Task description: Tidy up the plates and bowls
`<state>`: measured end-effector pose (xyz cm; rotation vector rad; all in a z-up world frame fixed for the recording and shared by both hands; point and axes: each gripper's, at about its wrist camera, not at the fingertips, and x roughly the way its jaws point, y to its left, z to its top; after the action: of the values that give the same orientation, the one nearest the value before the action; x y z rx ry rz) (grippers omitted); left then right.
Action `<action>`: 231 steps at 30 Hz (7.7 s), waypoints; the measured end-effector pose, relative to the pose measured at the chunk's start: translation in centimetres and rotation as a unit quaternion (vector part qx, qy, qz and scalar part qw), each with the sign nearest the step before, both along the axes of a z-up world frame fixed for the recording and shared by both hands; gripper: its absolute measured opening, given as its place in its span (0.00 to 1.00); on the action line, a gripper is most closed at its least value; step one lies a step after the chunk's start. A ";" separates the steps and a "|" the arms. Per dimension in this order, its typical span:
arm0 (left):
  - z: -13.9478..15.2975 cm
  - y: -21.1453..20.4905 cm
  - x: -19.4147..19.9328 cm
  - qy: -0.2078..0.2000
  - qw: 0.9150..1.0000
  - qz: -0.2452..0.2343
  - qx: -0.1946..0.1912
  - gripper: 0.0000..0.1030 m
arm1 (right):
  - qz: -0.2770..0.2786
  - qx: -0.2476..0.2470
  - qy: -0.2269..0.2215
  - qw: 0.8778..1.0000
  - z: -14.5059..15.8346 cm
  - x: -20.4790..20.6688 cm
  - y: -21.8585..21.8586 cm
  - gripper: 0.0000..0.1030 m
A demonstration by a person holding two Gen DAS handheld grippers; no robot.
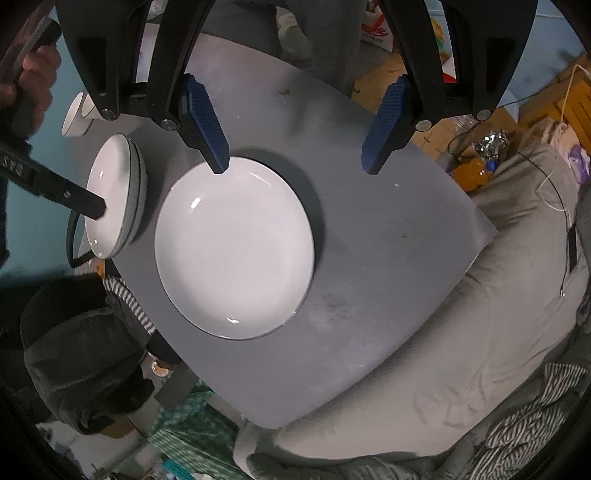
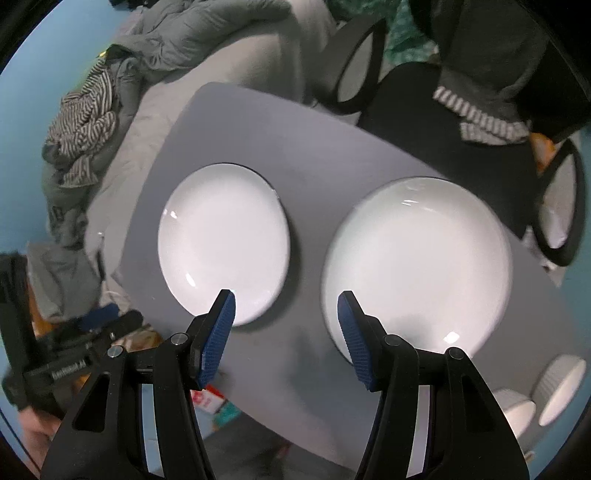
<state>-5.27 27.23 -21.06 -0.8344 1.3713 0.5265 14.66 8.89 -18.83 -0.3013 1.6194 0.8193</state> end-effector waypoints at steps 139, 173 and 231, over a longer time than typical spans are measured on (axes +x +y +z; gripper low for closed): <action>-0.8 -5.7 13.1 -0.041 0.985 -0.167 -0.025 0.19 | -0.072 0.003 -0.008 0.997 -0.7 4.3 -8.1 0.13; -4.1 -14.6 22.9 0.039 0.952 -0.303 -0.005 0.20 | -0.178 -0.029 0.033 0.983 -4.4 9.1 -16.8 0.14; 6.0 -16.2 14.2 -0.047 0.954 -0.291 0.050 0.61 | -0.146 -0.129 -0.122 0.973 5.0 3.2 -15.9 0.65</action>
<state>8.92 11.07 -15.04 -0.3357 1.4080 0.0909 17.82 -7.01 -13.87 -0.3234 1.4920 0.3338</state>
